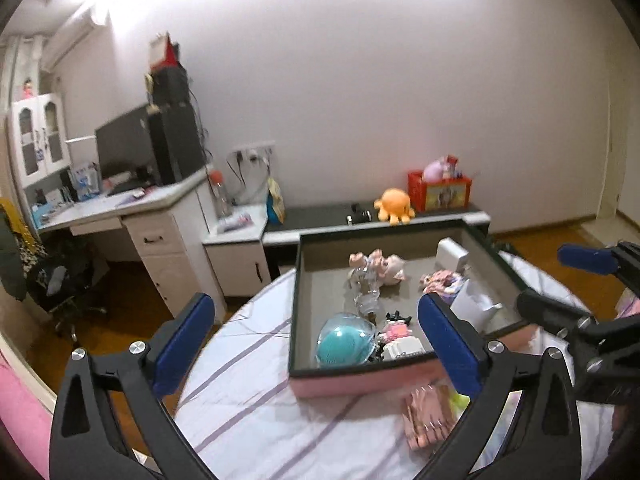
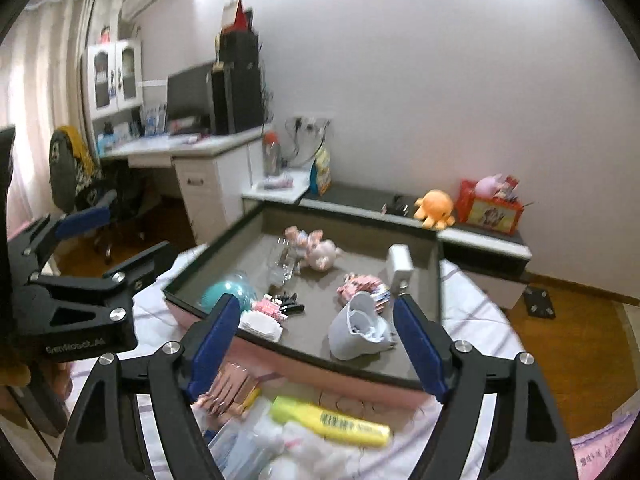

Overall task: Organize rigid objects
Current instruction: 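Lower both items into the pink box and open both tools, then move both open tools back toward the items beside the box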

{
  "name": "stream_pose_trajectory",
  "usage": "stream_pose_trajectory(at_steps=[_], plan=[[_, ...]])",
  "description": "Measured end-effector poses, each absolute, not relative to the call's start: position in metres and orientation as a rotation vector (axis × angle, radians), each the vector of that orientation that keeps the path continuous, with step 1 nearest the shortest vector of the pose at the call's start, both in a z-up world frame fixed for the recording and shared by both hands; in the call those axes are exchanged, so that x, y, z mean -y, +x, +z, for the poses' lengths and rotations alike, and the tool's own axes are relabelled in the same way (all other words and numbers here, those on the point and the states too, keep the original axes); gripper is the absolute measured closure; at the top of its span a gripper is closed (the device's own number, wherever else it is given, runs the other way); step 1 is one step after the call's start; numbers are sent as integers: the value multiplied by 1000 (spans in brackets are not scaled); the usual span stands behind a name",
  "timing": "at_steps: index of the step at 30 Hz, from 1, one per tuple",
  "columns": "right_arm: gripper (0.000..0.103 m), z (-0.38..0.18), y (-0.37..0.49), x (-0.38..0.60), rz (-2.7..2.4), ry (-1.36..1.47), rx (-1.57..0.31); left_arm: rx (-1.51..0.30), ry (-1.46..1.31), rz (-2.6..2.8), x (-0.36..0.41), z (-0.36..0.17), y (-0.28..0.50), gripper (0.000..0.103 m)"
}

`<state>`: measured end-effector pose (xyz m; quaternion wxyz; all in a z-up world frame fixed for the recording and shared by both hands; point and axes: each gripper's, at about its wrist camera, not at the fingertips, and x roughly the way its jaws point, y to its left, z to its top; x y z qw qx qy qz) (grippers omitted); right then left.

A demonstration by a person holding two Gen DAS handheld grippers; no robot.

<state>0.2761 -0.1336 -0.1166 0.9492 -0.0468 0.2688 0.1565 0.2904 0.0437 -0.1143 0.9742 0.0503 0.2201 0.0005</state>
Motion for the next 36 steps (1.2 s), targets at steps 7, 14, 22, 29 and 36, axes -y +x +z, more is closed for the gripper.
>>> stream_pose_trajectory(at_steps=[7,14,22,29,36], plan=[[0,-82,190,149,243,-79,-382,-350,67,8,-43,-94,209,0],[0,-83,130,164,183,-49,-333,-300,71,9,-36,-89,148,0],[0,-90,101,178,156,-9,-350,-295,93,-19,-27,-87,119,0],[0,-96,91,186,138,-3,-359,-322,126,-14,-23,-94,116,0],[0,-117,102,191,126,11,-423,-423,126,-20,-28,-122,133,0]])
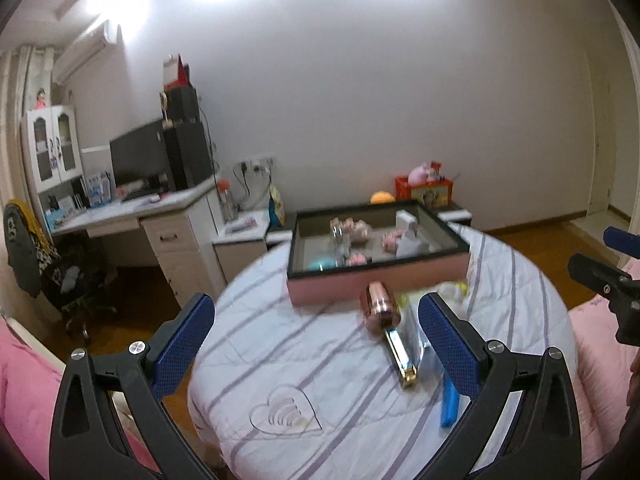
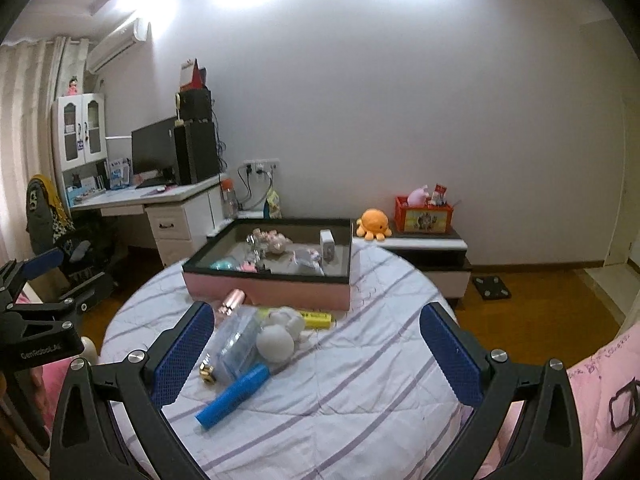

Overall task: Organize rigid objects
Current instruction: 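Move both open tools back toward the items beside the box, then grasp the clear plastic case with the right tool while the left tool reaches the copper cup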

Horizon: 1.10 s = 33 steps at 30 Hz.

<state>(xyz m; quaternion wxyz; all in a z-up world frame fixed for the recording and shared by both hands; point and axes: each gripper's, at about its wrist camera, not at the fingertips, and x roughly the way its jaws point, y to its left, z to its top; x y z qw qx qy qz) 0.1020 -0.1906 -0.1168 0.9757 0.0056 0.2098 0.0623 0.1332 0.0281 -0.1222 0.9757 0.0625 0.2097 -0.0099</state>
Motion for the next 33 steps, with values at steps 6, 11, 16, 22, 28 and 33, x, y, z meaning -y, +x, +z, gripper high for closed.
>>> stream_pose_trajectory(at_steps=[6,11,16,22,28,33], plan=[[0,-144,117,197,119,29,-509,-526,148,-94,-9,-156,153,0],[0,-165,131,204,119,40,-579,-565,152,-117,1,-170,165,0],[0,-179,147,185,180,65,-622,-584,122,-57,-18,-171,176,0],[8,-190,173,140,243,80,-655,-602,89,-11,-48,-176,179,0],[39,-200,191,111,289,79,-719,-641,92,-12,-61,-190,185,0],[38,-195,189,99,280,60,-740,-646,77,-31,-66,-192,187,0]])
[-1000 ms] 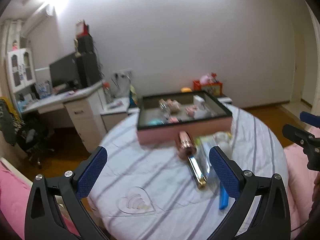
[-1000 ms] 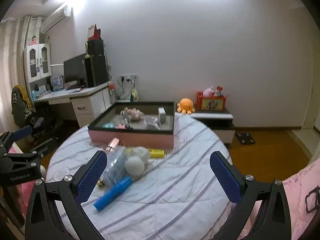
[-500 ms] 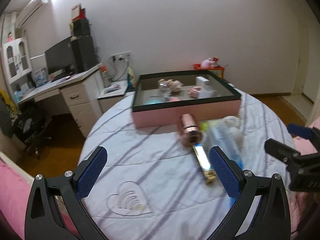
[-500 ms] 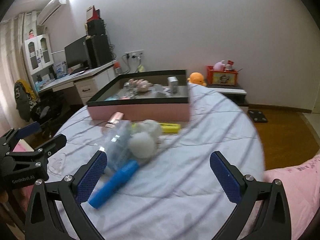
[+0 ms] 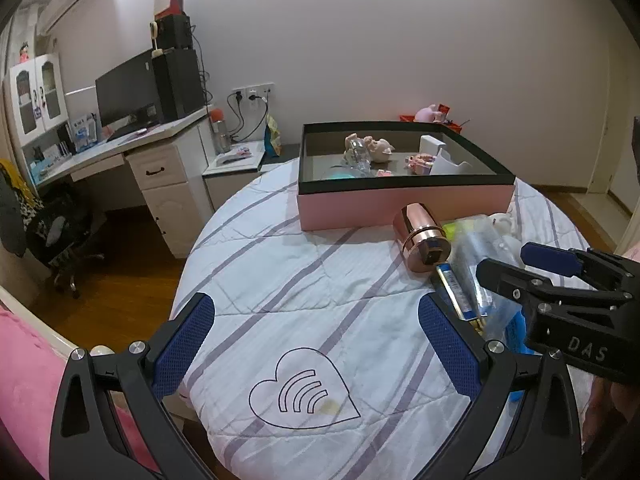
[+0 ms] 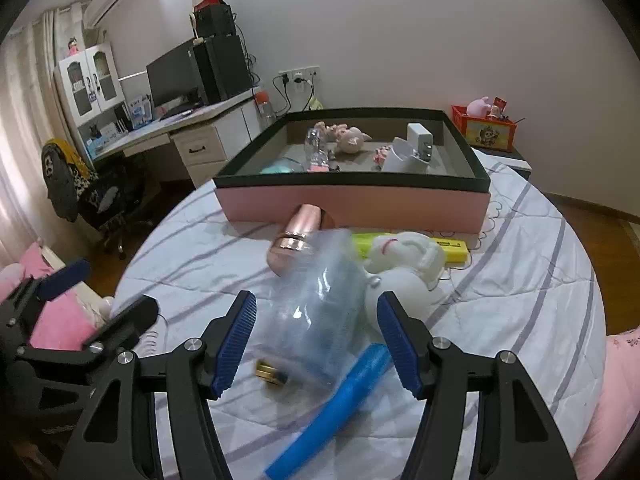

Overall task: Organize rigid objects
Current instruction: 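Grasp the clear plastic case with the right tool while the left tool reaches the copper cup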

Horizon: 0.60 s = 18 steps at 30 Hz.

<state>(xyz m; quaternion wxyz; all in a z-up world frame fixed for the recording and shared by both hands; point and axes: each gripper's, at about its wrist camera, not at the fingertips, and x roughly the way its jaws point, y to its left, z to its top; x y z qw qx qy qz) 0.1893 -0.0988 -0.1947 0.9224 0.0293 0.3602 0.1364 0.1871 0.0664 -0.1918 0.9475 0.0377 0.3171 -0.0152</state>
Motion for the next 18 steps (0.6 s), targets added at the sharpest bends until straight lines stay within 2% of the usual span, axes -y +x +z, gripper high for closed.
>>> stream_pose_trajectory(at_steps=[5,7,12,18], plan=[[39,-204,200,91,263,21,-787,-658,63,-38,-71,-196,189,0],[60,-212,205,92,249,19,-800,-662,58,-46,-72,-197,189,0],[70,-217,207,95,265,4,-793,-675,44,-50,-73,-199,192,0],[70,-181,193,116,272,23,-673,-687,-5,-117,-59,-196,209,0]])
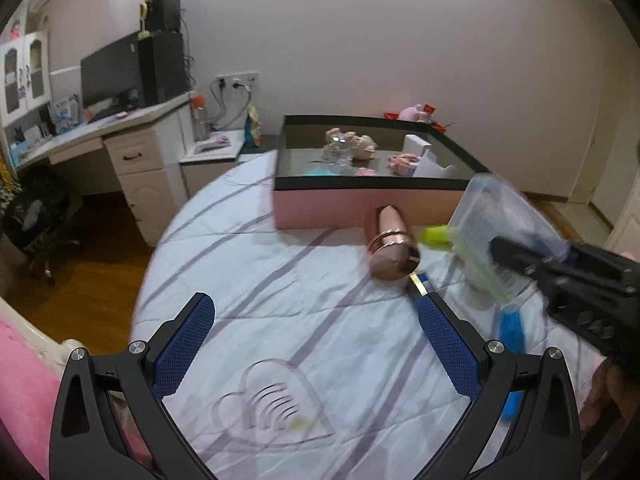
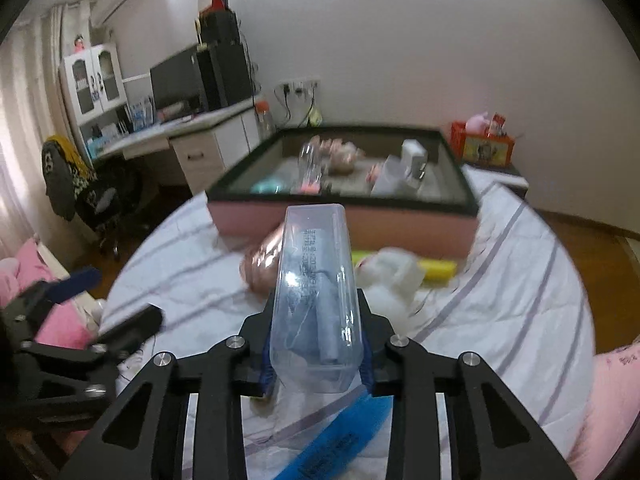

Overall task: Organize rigid objects
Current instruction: 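Grasp the clear plastic case with the right tool while the left tool reaches the copper cup, then close the left tool around the copper cup, then carry the copper cup and clear case over the pink box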

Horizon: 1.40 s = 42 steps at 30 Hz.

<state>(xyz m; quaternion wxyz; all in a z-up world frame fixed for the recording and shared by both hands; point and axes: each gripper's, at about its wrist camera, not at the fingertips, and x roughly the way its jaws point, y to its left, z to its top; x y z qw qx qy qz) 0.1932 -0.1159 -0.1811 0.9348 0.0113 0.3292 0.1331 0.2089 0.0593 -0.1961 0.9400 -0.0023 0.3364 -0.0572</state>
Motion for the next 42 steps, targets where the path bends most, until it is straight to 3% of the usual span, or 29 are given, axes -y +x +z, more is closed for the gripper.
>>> stream_pose_trajectory(at_steps=[6,14,18,23,26,42], plan=[[70,-161,192,160,175,19,-611,-697,4,-135,-31,-197,243,0],[70,-190,214,208,131,75,-679,-799,40,-144,0,-221,294,1],[70,-204,228,212,155,86,-713,-862,40,-161,5,-234,312,34],[70,-214,236,214,168,99,-734,-895,95,-161,13,-244,323,41],[70,-216,239,214,171,102,-741,-888,96,-194,15,-244,327,56],[70,-178,230,202,188,62,-659,-743,73,-189,-9,-190,282,56]])
